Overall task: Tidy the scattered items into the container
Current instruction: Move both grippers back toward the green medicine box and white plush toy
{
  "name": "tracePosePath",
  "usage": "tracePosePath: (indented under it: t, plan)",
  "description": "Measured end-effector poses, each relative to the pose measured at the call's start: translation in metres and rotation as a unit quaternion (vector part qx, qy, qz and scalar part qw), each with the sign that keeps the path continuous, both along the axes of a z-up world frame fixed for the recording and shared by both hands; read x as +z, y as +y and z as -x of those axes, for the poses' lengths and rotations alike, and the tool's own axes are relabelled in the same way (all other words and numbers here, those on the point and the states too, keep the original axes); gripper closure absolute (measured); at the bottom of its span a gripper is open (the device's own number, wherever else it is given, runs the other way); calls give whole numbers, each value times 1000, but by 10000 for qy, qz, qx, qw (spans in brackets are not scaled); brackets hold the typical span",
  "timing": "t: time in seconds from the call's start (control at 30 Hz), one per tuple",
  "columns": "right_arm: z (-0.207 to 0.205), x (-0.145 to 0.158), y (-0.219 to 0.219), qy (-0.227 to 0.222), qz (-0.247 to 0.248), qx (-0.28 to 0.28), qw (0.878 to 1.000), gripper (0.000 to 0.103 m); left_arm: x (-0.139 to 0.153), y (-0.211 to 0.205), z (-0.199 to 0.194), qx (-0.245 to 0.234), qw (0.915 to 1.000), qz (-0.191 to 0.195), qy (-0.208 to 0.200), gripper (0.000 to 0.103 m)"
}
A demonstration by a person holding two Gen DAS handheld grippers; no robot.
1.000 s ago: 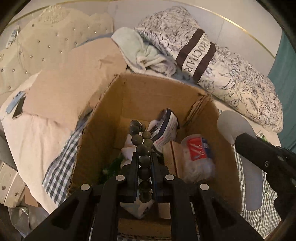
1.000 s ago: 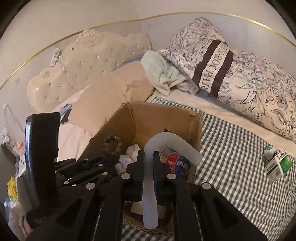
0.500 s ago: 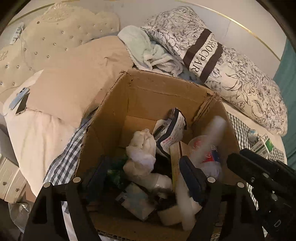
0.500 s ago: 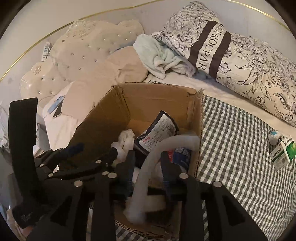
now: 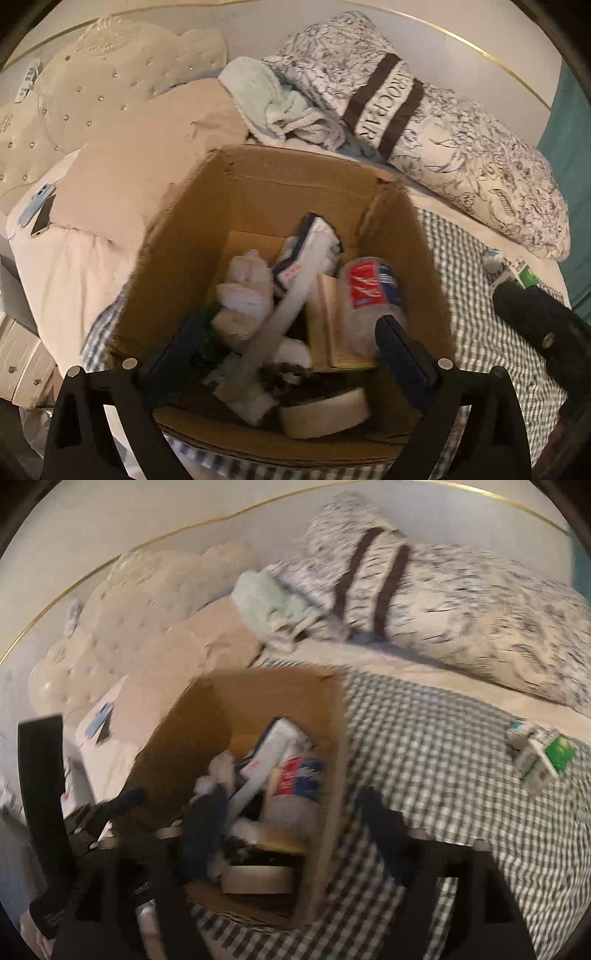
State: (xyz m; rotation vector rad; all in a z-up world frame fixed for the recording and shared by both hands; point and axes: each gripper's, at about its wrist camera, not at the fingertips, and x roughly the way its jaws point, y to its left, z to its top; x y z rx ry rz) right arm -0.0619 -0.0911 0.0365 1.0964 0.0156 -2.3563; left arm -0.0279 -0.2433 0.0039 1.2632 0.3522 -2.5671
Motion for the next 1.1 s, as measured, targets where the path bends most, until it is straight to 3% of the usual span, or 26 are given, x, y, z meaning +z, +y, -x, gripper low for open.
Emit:
tracePosePath:
  t: [0.23, 0.4, 0.63, 0.93, 1.1]
  plan:
    - [17, 5, 68, 90, 67, -731, 9973, 19, 1, 52, 15, -320, 9995, 69, 13, 2]
    - [36, -6, 126, -96, -14, -1433, 9896, 18, 5, 95, 34, -595, 9982, -73, 96, 2]
    - [60, -33, 197, -547, 61, -2259, 9726, 17, 4, 156, 71, -1249, 9921, 71, 33, 2]
    - [94, -49, 226, -712, 94, -2616, 9625, 17, -16, 183, 111, -1442, 9894, 98, -125, 2]
    - [114, -60, 236, -750, 215, -2970, 9517, 17, -29, 183, 133, -1322, 9910, 104, -153, 2]
